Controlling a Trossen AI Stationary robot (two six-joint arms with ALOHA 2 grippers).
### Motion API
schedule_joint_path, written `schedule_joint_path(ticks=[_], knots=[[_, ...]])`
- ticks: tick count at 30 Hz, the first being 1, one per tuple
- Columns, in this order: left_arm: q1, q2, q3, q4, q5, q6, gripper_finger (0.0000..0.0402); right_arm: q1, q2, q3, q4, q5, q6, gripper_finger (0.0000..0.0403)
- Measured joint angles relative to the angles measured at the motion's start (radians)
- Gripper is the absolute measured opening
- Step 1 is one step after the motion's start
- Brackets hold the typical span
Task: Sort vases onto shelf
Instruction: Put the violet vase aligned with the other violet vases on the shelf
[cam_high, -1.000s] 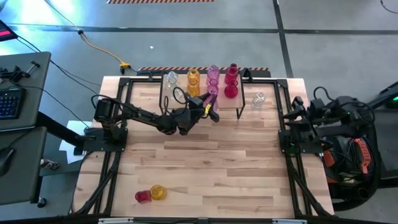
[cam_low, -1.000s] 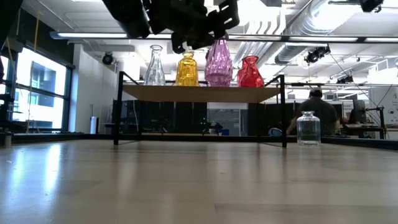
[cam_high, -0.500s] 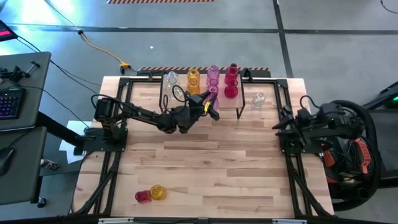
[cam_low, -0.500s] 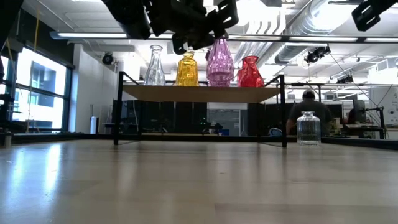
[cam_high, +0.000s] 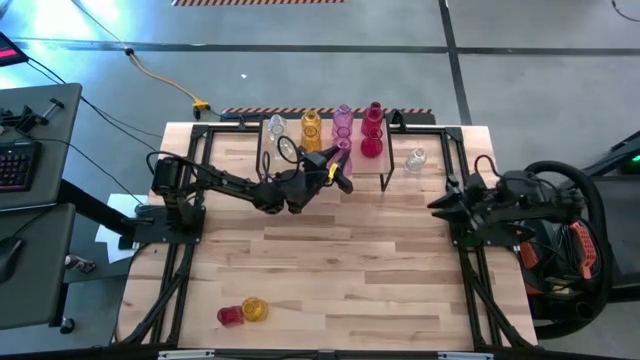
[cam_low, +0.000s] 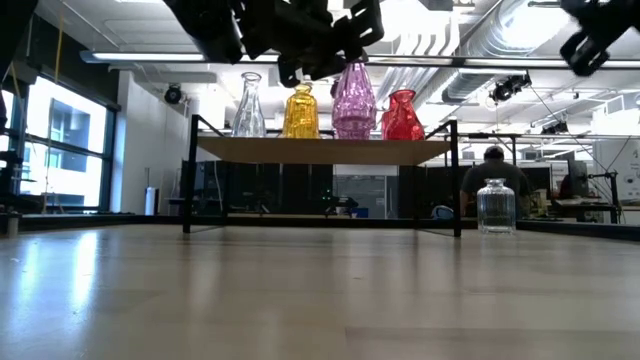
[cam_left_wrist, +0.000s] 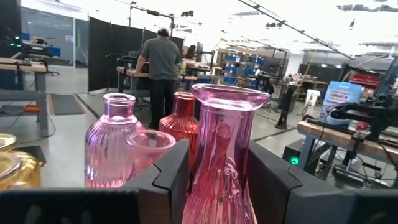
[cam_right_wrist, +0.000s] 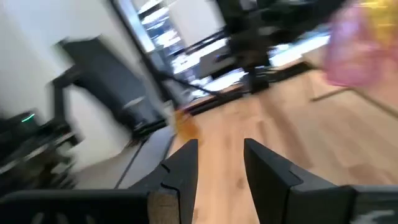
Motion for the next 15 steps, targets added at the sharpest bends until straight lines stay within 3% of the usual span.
schedule_joint_path(ticks=[6,15], knots=[[0.018,0.0,0.0,0.0,0.032,0.0,0.0119,0.0,0.0,-0.061,-0.026,0.168,0.133,0.0114],[0.019,0.0,0.0,0.0,0.04,0.0,0.0119,0.0,0.0,-0.085,-0.048,0.178,0.177,0.0114]])
